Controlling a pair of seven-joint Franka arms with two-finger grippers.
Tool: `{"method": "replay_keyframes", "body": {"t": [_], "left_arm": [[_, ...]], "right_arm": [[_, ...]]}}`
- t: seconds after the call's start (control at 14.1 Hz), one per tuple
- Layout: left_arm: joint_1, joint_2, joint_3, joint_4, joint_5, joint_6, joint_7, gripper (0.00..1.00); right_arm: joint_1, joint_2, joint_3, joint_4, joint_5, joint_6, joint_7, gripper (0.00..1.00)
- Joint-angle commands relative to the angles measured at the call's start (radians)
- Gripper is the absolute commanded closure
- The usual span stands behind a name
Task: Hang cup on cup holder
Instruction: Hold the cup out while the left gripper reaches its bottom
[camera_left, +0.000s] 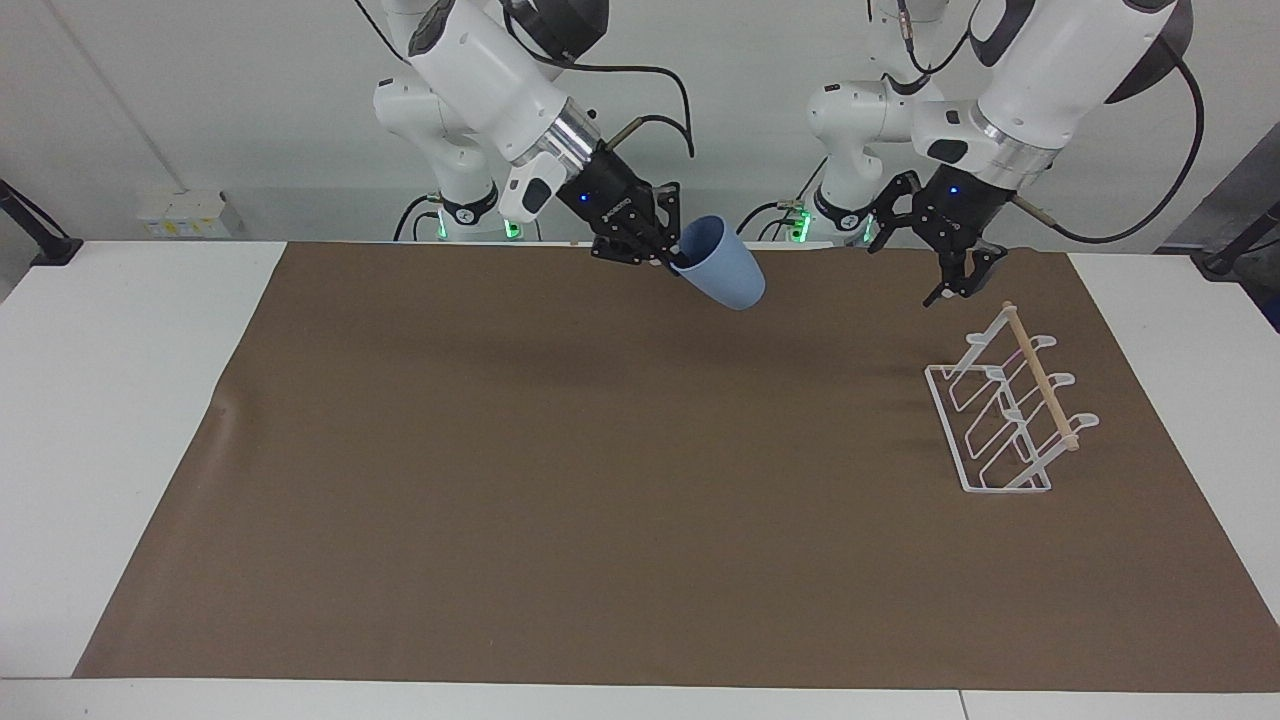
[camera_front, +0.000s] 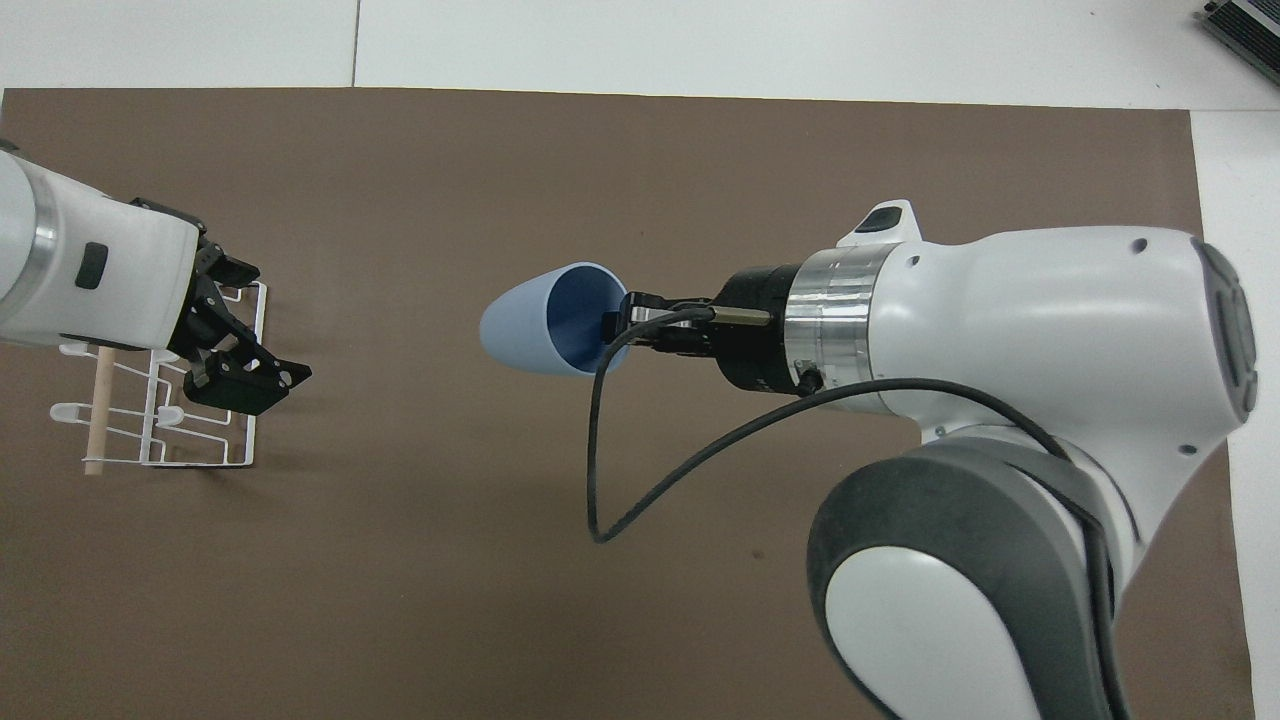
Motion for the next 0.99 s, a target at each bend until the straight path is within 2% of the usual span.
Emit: {"method": "replay_keyframes", "body": {"t": [0.0,0.35,0.57,0.92], "left_arm": [[-0.023,-0.024,0.015,-0.031,-0.051,0.042,0.092,0.0],[-0.021,-0.021,0.016,-0.031,-0.159,0.098,0.181,0.0],[-0.023,-0.013,0.015,-0.029,-0.183,0.172,0.186,0.0],[-0.035,-0.008,0.0,-0.014,-0.242,0.161,0.186,0.0]], "right_arm": [[0.033,-0.014,-0.002,-0.021,0.099,0.089,0.019,1.0],[0.041,-0.012,-0.002,-0.021,0.113,0.102,0.027,1.0],[0.042,-0.012,0.0,-0.021,0.113,0.102,0.027,1.0],[0.045,-0.014,0.0,-0.021,0.113,0.102,0.027,1.0]]}}
